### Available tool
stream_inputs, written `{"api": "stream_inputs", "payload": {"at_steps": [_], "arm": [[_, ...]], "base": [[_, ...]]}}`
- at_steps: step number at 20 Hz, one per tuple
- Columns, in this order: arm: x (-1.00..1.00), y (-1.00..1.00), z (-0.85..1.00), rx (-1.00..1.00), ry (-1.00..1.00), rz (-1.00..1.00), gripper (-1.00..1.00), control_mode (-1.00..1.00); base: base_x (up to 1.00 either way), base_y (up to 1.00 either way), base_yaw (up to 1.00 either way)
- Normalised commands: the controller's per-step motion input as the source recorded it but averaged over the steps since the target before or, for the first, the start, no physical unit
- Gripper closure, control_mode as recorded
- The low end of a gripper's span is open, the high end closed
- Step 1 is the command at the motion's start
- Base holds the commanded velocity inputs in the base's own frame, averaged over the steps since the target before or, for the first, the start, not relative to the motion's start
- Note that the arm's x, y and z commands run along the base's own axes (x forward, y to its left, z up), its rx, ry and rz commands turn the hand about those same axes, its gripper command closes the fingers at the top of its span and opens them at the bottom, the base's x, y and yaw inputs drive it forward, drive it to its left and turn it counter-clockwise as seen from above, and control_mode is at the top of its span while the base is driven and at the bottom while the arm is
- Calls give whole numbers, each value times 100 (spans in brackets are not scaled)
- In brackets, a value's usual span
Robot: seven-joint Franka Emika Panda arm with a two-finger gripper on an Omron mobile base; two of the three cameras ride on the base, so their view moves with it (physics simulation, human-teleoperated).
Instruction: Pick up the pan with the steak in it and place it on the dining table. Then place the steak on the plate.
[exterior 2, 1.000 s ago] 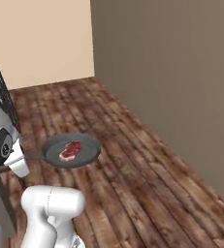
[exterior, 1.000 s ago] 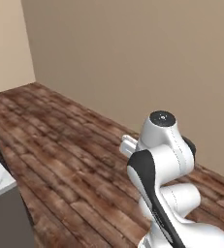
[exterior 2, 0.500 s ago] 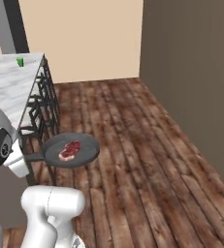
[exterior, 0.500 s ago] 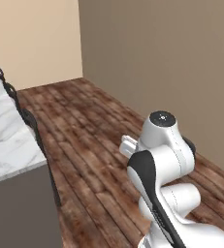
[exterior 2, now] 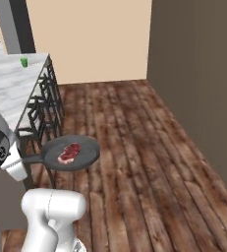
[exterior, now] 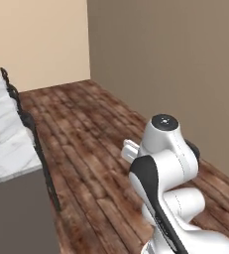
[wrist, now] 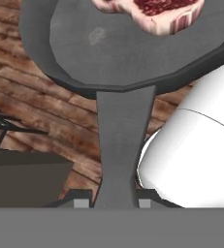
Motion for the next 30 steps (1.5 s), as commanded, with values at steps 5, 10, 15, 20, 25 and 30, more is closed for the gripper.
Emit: {"api": "stream_inputs", "payload": {"at_steps": [5,10,15,20,25,30], "arm": [[0,0,0,0,0,0,100,100],[0,0,0,0,0,0,100,100],[0,0,0,0,0,0,100,100],[0,0,0,0,0,0,100,100],[0,0,0,0,0,0,100,100],[0,0,0,0,0,0,100,100]], "base": [[2,-68,18],[7,-84,9],[27,-82,5],[97,-15,11],[100,0,10],[100,-1,8]]}}
